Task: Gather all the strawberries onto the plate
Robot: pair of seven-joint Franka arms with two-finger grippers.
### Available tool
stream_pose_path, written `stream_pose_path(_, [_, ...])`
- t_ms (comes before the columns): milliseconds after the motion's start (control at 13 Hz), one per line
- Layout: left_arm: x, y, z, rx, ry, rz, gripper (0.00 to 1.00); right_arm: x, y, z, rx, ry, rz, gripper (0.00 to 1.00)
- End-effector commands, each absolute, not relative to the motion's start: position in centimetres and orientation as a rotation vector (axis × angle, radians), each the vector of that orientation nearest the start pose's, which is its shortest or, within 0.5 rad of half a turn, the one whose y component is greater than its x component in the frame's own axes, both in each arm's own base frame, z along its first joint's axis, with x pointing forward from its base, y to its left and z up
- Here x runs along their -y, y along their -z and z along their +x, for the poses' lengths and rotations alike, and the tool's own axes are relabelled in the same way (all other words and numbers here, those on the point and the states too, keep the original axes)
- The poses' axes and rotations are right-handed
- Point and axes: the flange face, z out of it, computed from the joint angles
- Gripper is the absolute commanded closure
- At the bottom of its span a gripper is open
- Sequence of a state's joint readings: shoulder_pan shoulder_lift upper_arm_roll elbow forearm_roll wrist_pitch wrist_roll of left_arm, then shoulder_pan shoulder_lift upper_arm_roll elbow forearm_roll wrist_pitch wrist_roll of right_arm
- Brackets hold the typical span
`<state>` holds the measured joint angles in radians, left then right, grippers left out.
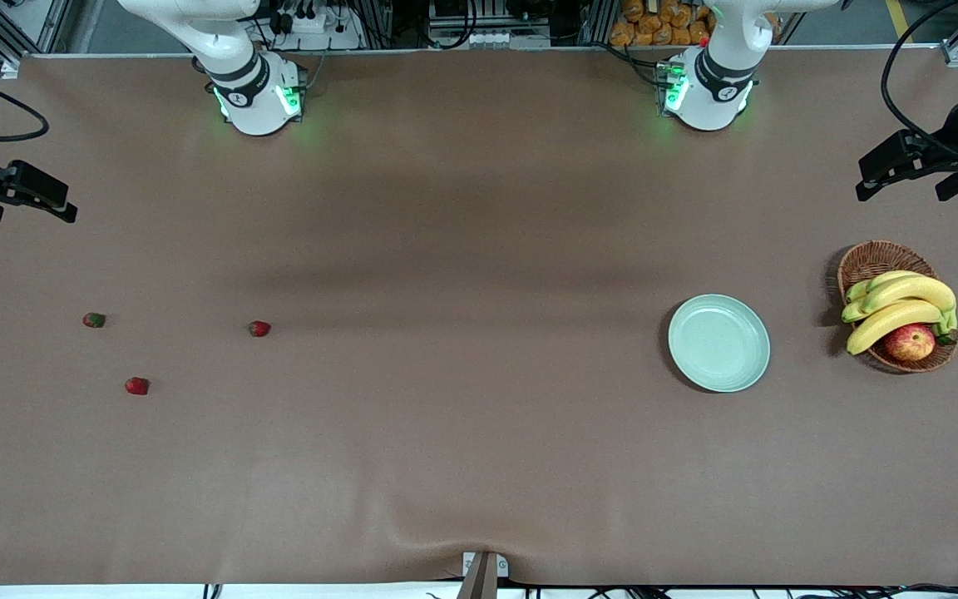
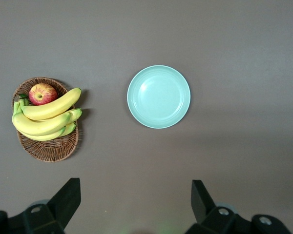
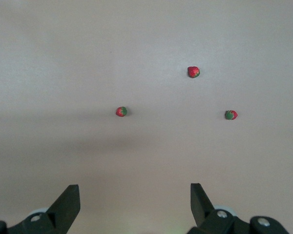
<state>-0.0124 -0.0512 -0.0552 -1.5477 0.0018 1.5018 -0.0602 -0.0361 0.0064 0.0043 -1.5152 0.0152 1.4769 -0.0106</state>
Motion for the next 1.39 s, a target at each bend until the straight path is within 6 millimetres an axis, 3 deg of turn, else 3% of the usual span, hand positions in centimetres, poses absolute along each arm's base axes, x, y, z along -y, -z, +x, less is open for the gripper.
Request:
stream_pose_path(0, [3.7,-66.1,52.9,-0.012,-0.002,-3.139,0.00,1.6,-64.1,54.0,-0.027,-0.063,-3.147,0.00])
stream_pose_path(386, [3.6,-66.1,53.1,-0.013,-0.001,-3.127,0.00,1.7,-64.0,54.0,-0.030,-0.063,-3.147,0.00])
stream_pose_path(771, [3.1,-65.9,53.1,-0.012,-0.008,-3.125,0.00,2.0,-62.7,54.4,-0.037,-0.097,-3.146,0.00])
stream_pose_path(1080, [3.3,-65.9,53.1,-0.003,-0.008,-3.127,0.00,2.5,-58.5,57.1,-0.033,-0.162,-3.174,0.00])
stream_pose_path(1311, [3.4,-66.1,53.0,0.001,-0.004,-3.136,0.00,1.9,-52.7,60.2,-0.006,-0.240,-3.169,0.00])
